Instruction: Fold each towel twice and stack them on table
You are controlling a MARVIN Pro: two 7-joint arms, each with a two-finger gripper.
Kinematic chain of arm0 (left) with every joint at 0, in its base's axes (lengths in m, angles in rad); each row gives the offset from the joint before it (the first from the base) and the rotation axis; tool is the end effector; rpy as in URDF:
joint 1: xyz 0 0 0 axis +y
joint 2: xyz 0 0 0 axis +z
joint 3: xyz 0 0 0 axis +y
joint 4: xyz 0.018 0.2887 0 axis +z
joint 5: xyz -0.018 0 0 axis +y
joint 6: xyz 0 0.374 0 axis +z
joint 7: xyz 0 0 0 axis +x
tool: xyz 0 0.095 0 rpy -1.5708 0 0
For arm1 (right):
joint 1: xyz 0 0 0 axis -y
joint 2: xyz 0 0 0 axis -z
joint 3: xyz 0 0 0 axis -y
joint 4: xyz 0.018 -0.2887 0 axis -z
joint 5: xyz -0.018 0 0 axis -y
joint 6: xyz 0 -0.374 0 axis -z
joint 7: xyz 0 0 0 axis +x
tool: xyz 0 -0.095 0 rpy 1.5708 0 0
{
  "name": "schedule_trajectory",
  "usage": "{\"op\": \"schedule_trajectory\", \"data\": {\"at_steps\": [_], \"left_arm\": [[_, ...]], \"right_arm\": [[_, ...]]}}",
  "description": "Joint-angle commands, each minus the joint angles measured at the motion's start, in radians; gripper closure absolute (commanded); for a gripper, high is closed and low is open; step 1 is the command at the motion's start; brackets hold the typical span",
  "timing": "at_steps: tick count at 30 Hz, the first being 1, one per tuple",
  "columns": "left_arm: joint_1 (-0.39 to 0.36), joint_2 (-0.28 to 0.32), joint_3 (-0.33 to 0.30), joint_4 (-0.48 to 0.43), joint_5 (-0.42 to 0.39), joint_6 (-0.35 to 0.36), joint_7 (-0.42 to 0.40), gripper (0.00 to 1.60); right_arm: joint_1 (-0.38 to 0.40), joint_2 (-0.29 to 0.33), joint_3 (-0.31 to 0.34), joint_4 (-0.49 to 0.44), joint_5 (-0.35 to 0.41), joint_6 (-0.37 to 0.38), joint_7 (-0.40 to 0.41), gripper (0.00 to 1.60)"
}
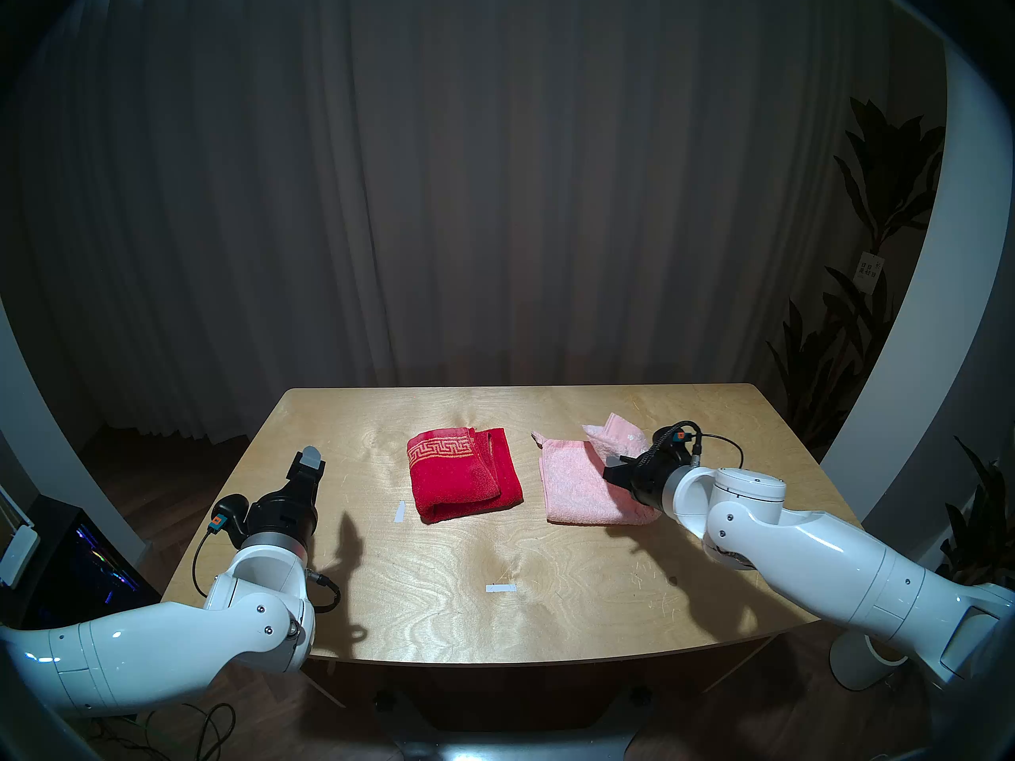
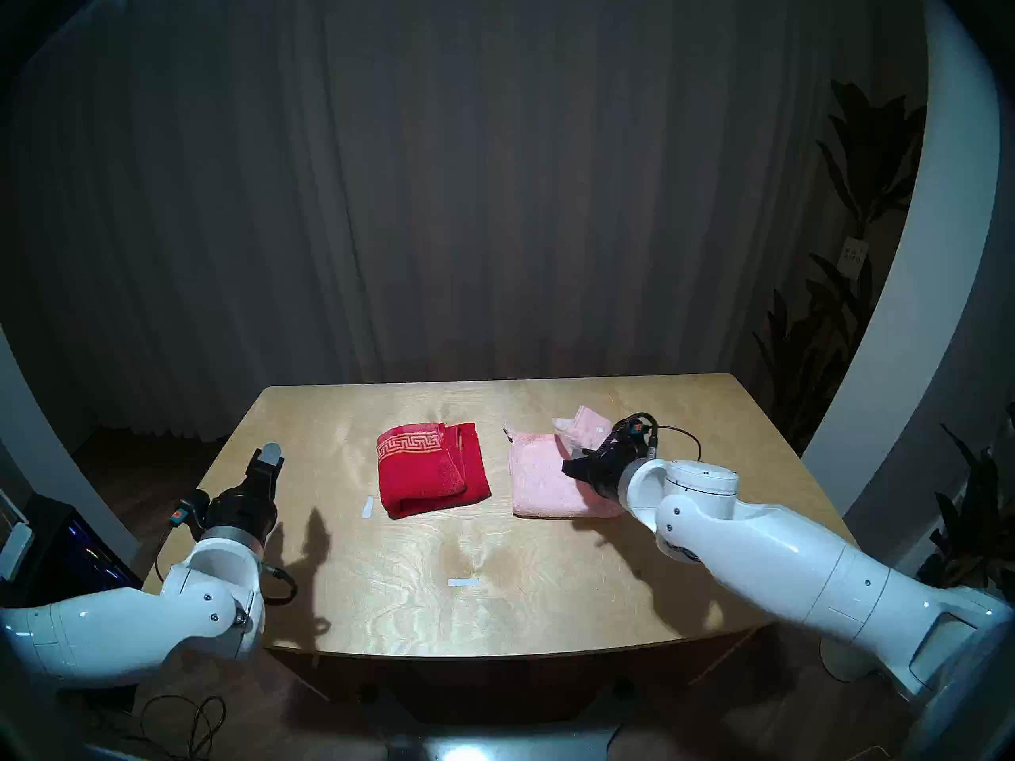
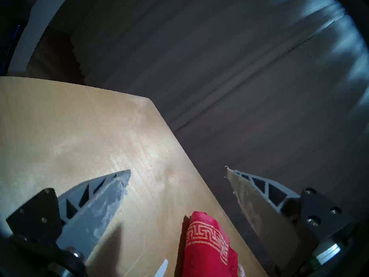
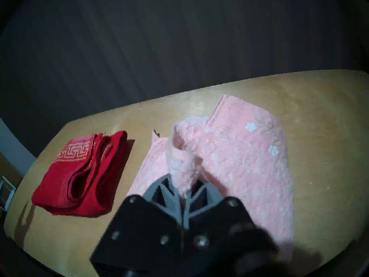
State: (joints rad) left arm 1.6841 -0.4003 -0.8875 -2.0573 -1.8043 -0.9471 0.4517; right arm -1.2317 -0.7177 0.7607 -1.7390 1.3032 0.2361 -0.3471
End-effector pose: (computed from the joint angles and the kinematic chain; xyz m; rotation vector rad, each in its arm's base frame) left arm 0.3354 0.0562 -0.3080 1.8180 1.2057 1.6696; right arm 0.4526 0.0347 -0.3105 -2.4479 -0.0863 -1.3051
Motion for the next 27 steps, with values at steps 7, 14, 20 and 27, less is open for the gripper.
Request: {"op": "schedule_trajectory", "data": {"at_steps": [7,14,20,27], "left_arm": [[0.122,0.099,-0.101,-0.040,-0.041,-0.013,-0.032,0.00],[0.188,0.112,-0.164,-0.042,-0.079,-0.013,-0.059,0.00],[0.264,0.103,-0.239,-0.039,-0.116,-0.013,-0.104,0.00],[0.360,0.063,-0.347,-0.034,-0.162,-0.013,-0.194,0.00]], "right_arm": [[0.156,-0.180,-0.122,0.062,-0.104,0.095,-0.022,1.60],[0.202,-0.234,-0.151,0.108,-0.135,0.131,-0.029,1.60],[0.220,-0.243,-0.181,0.132,-0.147,0.177,-0.029,1.60],[0.205,-0.217,-0.191,0.121,-0.121,0.226,-0.026,0.98]]}}
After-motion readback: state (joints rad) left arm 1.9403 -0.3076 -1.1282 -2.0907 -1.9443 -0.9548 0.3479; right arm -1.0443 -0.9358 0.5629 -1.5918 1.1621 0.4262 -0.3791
